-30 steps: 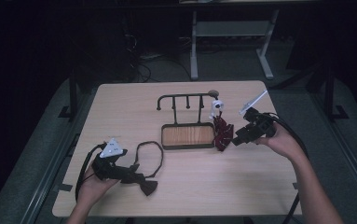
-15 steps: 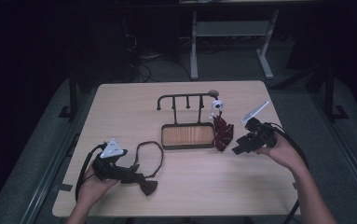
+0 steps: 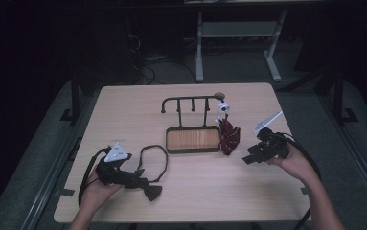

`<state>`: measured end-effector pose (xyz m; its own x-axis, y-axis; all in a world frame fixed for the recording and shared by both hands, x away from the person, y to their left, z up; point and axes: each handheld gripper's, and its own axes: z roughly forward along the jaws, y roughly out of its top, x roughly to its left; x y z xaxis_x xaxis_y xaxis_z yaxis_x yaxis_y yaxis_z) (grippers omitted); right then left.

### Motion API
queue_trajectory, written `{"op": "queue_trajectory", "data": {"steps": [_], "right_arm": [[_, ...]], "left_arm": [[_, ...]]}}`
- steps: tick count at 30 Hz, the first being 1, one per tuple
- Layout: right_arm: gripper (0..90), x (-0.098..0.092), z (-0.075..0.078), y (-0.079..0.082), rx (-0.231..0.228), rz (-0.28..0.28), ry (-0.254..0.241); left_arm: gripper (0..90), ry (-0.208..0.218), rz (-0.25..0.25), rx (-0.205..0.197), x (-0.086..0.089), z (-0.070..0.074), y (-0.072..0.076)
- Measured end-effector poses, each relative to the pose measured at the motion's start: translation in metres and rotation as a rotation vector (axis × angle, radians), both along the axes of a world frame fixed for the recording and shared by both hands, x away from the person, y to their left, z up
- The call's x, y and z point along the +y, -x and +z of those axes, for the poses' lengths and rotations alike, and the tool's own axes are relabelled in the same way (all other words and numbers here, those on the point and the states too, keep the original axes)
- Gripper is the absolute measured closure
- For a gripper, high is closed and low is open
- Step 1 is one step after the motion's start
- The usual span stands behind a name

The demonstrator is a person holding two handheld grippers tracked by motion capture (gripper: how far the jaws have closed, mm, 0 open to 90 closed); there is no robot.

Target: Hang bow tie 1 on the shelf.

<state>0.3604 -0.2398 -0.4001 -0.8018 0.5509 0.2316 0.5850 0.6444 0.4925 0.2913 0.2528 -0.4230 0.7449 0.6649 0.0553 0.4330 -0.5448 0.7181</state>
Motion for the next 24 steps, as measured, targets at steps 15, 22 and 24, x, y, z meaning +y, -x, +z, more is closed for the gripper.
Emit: {"op": "queue_trajectory", "data": {"steps": [15, 22, 24], "right_arm": [[43.2, -0.008, -0.011, 0.019, -0.025, -0.024, -0.016], [42.1, -0.013, -0.015, 0.028, -0.025, -0.040, -0.036], [41.5, -0.013, -0.016, 0.029, -0.039, -0.038, -0.034]], "left_arm": [[25.1, 0.003, -0.001, 0.001, -0.003, 0.000, 0.001], [25.1, 0.001, -0.007, 0.000, -0.004, 0.000, 0.001], [25.2, 0.003, -0.007, 0.002, -0.004, 0.000, 0.001]]}}
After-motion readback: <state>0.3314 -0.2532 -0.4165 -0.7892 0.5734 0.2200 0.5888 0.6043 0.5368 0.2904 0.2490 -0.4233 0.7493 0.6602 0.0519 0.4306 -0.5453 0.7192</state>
